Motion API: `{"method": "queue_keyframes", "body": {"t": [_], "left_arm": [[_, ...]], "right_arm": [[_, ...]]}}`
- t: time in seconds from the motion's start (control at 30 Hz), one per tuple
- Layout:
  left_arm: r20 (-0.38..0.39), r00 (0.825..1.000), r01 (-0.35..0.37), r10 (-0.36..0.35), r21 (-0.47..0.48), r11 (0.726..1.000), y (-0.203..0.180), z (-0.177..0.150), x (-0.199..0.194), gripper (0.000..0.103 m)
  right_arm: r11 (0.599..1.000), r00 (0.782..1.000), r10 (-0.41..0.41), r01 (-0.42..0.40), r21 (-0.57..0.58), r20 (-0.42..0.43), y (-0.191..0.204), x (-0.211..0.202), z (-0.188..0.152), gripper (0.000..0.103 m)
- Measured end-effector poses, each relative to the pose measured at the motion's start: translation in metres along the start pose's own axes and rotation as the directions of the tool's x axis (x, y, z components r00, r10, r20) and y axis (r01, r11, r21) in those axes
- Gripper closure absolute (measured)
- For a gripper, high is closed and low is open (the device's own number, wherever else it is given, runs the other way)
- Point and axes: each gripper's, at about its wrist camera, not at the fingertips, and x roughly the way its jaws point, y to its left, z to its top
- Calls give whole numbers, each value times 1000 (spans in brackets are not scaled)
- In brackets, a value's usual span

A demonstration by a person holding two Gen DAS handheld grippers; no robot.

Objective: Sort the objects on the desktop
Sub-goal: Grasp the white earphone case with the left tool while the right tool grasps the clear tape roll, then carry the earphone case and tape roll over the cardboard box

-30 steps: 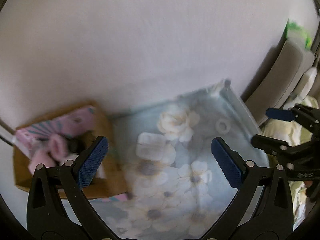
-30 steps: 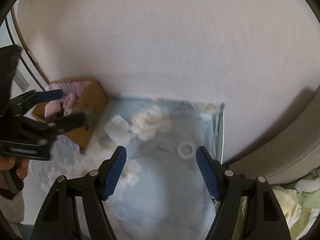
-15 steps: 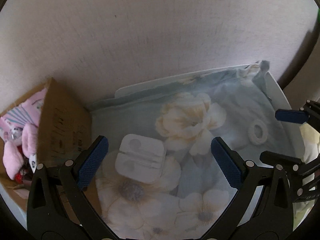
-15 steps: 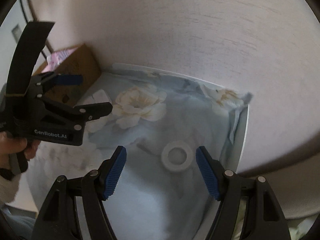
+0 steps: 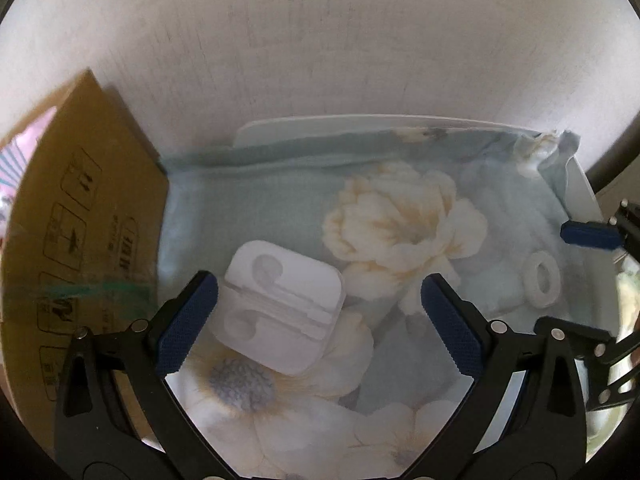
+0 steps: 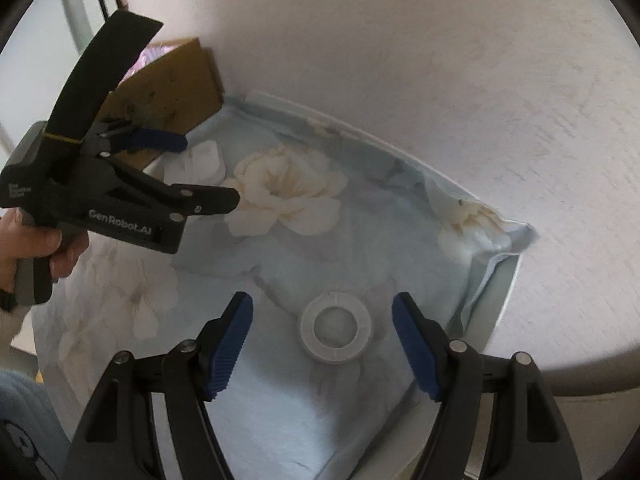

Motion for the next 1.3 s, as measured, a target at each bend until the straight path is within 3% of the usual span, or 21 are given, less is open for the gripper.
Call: {"method": "queue_keyframes", "body": {"t": [0.1, 0.27, 0.43, 0.53, 0.57, 0.63, 0.83, 1.3], "left_arm": [[24, 1000, -18, 17, 49, 999, -4, -5, 1, 1], [67, 997, -36, 30, 100, 994, -5, -13, -1, 9], [102, 993, -68, 61, 69, 995, 10, -15, -2, 45], [92, 995, 23, -24, 11, 1000, 23, -13, 0, 62], [97, 995, 19, -21, 22, 1000, 21, -13, -1, 65], [98, 995, 16, -19, 39, 999, 18, -11, -1, 83], [103, 994, 23, -27, 39, 999, 19, -8, -1, 91], [180, 979, 83, -94, 66, 994, 14, 12, -38, 91]], "right_arm": [[1000, 1000, 0, -1, -19, -12, -1, 5, -2, 36], [998, 1000, -15, 14, -53, -18, -2, 11, -7, 52], [997, 998, -55, 55, -52, 1, -3, 11, -9, 63], [998, 999, -49, 49, -30, 12, -6, 10, -9, 63], [998, 999, -50, 50, -27, 14, -6, 10, -9, 63], [998, 998, -54, 55, -22, 20, -6, 10, -9, 63], [999, 998, -42, 43, -9, 44, -3, 5, -8, 64], [998, 998, -21, 17, 58, 66, -6, -14, 10, 64]]}}
